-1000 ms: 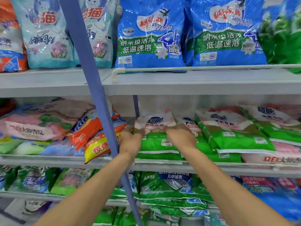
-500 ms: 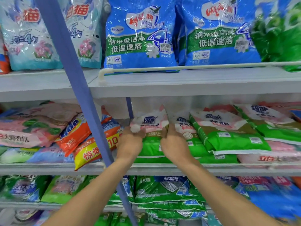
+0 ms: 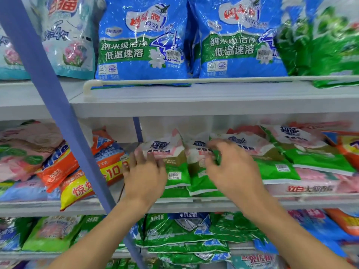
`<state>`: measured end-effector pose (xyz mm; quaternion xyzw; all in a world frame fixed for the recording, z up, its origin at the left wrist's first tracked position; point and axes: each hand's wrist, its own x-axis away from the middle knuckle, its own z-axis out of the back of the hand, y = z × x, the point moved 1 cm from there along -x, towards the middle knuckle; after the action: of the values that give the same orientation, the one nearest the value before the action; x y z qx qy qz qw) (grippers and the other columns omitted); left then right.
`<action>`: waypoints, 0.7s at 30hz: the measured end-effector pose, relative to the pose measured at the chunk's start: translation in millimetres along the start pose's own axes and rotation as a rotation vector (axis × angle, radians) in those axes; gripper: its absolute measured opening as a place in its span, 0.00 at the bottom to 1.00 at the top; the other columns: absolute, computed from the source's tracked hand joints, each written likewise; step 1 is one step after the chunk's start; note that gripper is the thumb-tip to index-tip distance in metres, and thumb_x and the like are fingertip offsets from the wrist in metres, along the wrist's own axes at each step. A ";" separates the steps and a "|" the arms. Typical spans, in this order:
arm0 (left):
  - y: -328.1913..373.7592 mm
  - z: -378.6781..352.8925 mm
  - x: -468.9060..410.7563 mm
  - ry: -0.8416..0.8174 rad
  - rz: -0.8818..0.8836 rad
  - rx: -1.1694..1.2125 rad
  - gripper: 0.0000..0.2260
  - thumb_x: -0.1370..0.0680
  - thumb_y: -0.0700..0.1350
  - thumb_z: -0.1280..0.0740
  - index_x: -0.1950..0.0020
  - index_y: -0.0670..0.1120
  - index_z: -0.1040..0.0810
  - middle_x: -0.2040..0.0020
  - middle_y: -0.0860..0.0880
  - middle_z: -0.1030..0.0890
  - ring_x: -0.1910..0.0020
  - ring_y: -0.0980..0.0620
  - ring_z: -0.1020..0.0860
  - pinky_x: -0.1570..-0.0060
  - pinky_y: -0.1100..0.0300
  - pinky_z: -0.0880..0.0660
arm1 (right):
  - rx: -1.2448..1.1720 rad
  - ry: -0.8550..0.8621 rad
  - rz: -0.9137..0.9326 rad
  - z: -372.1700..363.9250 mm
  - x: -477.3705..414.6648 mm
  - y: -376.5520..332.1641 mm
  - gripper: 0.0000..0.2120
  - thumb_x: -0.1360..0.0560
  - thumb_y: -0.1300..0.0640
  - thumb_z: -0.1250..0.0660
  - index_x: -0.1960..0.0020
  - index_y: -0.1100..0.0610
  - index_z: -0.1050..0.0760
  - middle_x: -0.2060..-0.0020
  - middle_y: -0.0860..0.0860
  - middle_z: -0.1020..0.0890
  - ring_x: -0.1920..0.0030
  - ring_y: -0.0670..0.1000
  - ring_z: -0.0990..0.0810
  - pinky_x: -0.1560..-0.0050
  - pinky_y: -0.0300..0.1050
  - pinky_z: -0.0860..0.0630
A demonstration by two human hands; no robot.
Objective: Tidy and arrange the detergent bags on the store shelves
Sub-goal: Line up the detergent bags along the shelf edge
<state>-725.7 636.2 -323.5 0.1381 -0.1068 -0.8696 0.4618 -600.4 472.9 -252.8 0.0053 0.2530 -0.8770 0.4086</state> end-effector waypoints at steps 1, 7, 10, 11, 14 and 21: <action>12.5 -1.0 3.4 0.002 -0.064 -0.016 0.20 0.16 0.56 0.49 0.33 0.47 0.26 0.28 0.43 0.29 0.23 0.39 0.37 0.25 0.38 0.42 | 0.053 0.045 -0.062 12.6 -6.7 18.3 0.17 0.19 0.47 0.37 0.33 0.51 0.26 0.43 0.55 0.19 0.47 0.58 0.22 0.50 0.49 0.26; 91.4 -3.7 17.3 -0.080 -0.334 0.284 0.20 0.15 0.59 0.46 0.35 0.47 0.23 0.31 0.45 0.24 0.29 0.45 0.30 0.29 0.48 0.31 | 0.145 -0.102 -0.476 17.7 -41.3 137.9 0.44 0.28 0.24 0.48 0.26 0.55 0.31 0.27 0.61 0.29 0.30 0.64 0.29 0.33 0.59 0.28; 125.7 -10.1 18.0 -0.253 -0.298 0.325 0.26 0.18 0.68 0.50 0.52 0.50 0.23 0.37 0.43 0.22 0.31 0.41 0.29 0.31 0.45 0.32 | 0.123 -0.174 -0.532 1.9 -44.4 159.1 0.46 0.29 0.22 0.50 0.26 0.54 0.32 0.28 0.62 0.30 0.31 0.64 0.29 0.34 0.59 0.28; 136.3 -10.3 17.0 -0.356 -0.256 0.330 0.30 0.20 0.71 0.52 0.51 0.50 0.22 0.34 0.43 0.24 0.28 0.39 0.32 0.29 0.43 0.35 | 0.065 -0.167 -0.515 2.0 -41.9 156.8 0.42 0.28 0.25 0.44 0.27 0.54 0.30 0.32 0.61 0.27 0.36 0.62 0.25 0.39 0.56 0.26; 164.7 -8.3 7.9 -0.594 -0.056 0.541 0.35 0.23 0.74 0.45 0.29 0.50 0.25 0.21 0.47 0.35 0.21 0.42 0.40 0.23 0.44 0.44 | -0.169 -0.172 -0.502 15.7 -34.9 144.9 0.34 0.34 0.33 0.23 0.38 0.54 0.21 0.40 0.53 0.19 0.43 0.56 0.21 0.44 0.49 0.28; 159.2 -8.2 -18.1 -0.673 0.249 1.274 0.20 0.34 0.41 0.21 0.43 0.41 0.16 0.48 0.43 0.14 0.48 0.42 0.15 0.43 0.46 0.19 | -1.080 -0.475 -0.330 37.7 -35.6 135.9 0.15 0.34 0.40 0.25 0.62 0.53 0.15 0.51 0.64 0.14 0.66 0.41 0.15 0.57 0.53 0.15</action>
<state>-590.0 563.1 -278.8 0.0921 -0.7430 -0.5751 0.3298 -471.5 408.3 -272.0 -0.4371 0.5612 -0.6539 0.2577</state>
